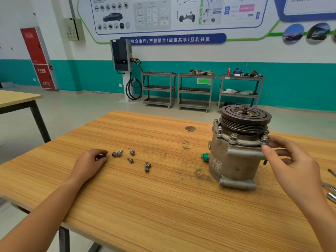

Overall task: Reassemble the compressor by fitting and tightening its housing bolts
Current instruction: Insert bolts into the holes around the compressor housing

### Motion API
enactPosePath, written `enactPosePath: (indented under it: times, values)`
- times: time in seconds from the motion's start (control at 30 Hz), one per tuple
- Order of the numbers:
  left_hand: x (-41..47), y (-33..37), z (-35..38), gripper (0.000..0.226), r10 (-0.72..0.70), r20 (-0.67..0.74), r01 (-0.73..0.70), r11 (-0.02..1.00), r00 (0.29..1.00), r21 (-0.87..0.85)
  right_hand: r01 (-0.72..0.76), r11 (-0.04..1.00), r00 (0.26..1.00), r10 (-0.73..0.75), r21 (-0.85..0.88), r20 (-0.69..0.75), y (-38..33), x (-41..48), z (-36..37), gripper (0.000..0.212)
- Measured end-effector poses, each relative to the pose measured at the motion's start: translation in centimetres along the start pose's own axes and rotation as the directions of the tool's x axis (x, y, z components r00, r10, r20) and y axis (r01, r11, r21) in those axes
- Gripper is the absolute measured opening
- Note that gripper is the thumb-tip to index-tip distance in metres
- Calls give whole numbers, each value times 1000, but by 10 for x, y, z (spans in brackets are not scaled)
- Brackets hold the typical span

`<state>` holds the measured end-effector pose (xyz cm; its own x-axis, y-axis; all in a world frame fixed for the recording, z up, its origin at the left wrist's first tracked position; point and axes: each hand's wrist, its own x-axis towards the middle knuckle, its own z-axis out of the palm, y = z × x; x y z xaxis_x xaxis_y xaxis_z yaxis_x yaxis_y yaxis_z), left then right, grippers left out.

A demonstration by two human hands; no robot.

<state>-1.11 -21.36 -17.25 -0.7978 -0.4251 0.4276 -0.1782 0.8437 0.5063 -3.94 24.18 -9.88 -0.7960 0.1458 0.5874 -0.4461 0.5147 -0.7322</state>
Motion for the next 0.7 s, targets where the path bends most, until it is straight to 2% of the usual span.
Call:
enactPosePath:
  times: [0.1, 0.13, 0.2, 0.23, 0.3, 0.37, 0.4, 0.43, 0.5, 0.57, 0.7]
  values:
    - [2, 4, 2, 23, 7, 54, -6, 1000, 998, -10, -6, 1000, 999, 5, -24, -49, -5, -2, 0, 29]
    - [1, 6, 1, 24, 33, 46, -33, 999, 998, 13, 47, 998, 993, -50, -29, -104, -9, -6, -1, 27]
    - [-3, 11, 1, 27, 129, -38, -127, 990, 991, 56, 261, 965, 953, -262, -25, -154, -29, -18, 8, 20]
    - [-6, 17, 1, 28, 203, -72, -200, 978, 977, 57, 382, 924, 920, -382, -13, -89, -38, -25, 18, 17]
    - [-12, 32, 5, 26, 348, -14, -347, 936, 937, 61, 499, 865, 835, -496, 52, 239, -53, -37, 55, 14]
    - [-17, 45, 16, 27, 379, 173, -401, 909, 909, 114, 456, 889, 686, -380, 40, 620, -66, -41, 107, 21]
    - [-17, 48, 21, 28, 363, 248, -409, 897, 898, 168, 419, 908, 629, -278, -15, 726, -68, -42, 135, 27]
    - [-18, 51, 23, 28, 349, 279, -408, 892, 895, 194, 387, 920, 602, -199, -64, 773, -68, -42, 161, 34]
    - [-18, 52, 26, 26, 340, 264, -390, 905, 903, 168, 349, 926, 583, -91, -148, 807, -70, -42, 199, 45]
    - [-20, 53, 28, 24, 355, 247, -393, 911, 901, 123, 400, 879, 578, -23, -259, 816, -68, -45, 224, 50]
    - [-28, 66, 32, 21, 390, 228, -391, 920, 892, -43, 452, 827, 640, -39, -335, 767, -67, -47, 240, 30]
